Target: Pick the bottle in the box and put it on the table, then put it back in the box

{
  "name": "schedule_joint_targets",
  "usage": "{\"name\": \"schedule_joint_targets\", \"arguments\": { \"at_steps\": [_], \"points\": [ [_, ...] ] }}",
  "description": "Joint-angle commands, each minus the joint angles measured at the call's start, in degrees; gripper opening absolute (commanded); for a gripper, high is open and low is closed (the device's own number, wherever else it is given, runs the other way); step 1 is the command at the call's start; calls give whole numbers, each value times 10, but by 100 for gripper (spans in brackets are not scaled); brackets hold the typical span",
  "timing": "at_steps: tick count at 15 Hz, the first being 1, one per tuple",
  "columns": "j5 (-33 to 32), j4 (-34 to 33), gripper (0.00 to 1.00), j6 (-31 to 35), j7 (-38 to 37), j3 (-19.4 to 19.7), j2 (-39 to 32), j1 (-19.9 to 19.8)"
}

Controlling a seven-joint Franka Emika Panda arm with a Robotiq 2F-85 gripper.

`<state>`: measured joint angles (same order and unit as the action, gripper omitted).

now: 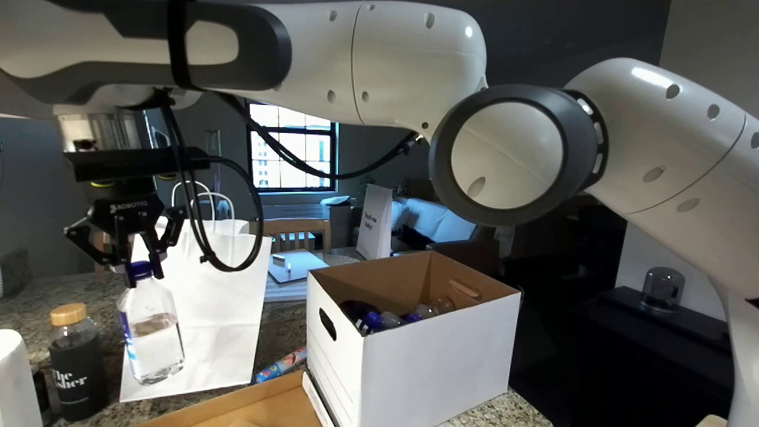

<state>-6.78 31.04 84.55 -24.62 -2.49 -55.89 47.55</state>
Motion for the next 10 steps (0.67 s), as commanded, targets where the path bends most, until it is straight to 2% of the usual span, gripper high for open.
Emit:
{"name": "schedule_joint_targets", "arguments": {
  "at_steps": [1,5,6,10],
  "points": [
    [10,-81,13,-80,42,-3,-8,-8],
    [13,-136,13,-127,64,0,-12,-12],
    [14,-93,13,-110,64,0,15,-14],
    [24,-95,13,-111,69,-5,11,-24]
  ]
}}
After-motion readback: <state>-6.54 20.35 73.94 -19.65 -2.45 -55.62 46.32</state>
